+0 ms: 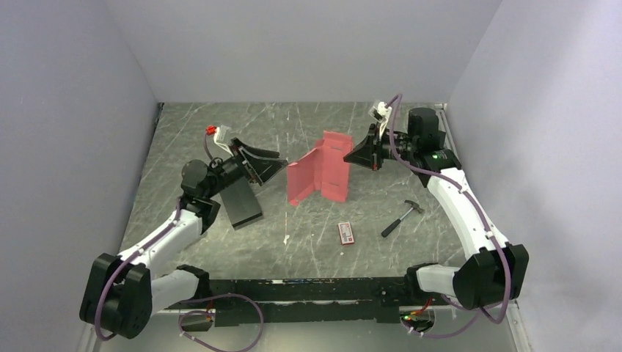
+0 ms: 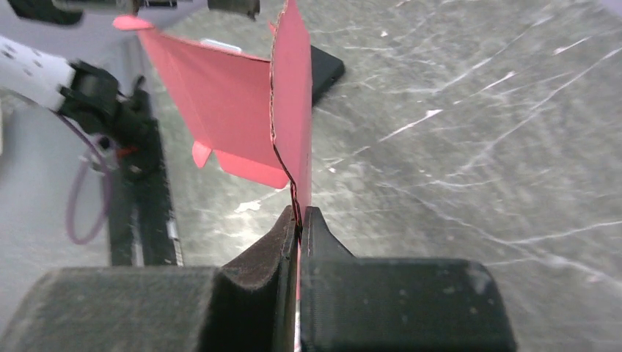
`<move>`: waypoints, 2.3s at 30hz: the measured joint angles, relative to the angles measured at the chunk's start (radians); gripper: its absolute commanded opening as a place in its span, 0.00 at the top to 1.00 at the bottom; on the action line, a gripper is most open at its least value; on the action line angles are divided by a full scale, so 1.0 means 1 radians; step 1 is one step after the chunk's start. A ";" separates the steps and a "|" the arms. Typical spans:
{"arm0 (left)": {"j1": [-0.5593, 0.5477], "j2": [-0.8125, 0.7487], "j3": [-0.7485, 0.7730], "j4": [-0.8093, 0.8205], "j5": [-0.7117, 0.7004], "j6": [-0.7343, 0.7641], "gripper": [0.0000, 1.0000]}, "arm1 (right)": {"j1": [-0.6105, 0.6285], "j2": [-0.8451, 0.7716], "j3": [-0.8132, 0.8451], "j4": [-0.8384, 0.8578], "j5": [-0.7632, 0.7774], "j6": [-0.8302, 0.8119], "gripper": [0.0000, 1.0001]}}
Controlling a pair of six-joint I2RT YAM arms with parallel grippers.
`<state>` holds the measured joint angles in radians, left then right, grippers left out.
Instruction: Fold the paper box
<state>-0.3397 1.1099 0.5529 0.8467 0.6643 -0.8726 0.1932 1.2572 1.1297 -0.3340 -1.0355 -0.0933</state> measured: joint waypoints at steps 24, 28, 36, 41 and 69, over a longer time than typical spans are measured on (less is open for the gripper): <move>0.138 0.074 -0.021 0.432 0.314 0.245 0.16 | 0.113 0.116 0.386 -1.082 -0.253 -1.688 1.00; 0.030 0.115 -0.021 0.443 0.398 0.344 0.15 | 0.143 0.095 0.386 -1.122 -0.284 -1.719 1.00; -0.173 -0.034 0.124 -0.037 0.469 0.797 0.18 | 0.195 0.068 0.379 -1.142 -0.294 -1.720 1.00; -0.182 0.015 0.132 -0.058 0.509 0.812 0.19 | 0.224 0.068 0.378 -1.144 -0.298 -1.711 1.00; -0.280 0.089 0.125 0.030 0.533 0.646 0.22 | 0.227 0.037 0.321 -1.011 -0.304 -1.433 1.00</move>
<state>-0.6201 1.1984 0.6781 0.8764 1.1973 -0.2264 0.4206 1.2945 1.4506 -1.3449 -1.3399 -1.5261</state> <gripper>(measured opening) 0.789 0.026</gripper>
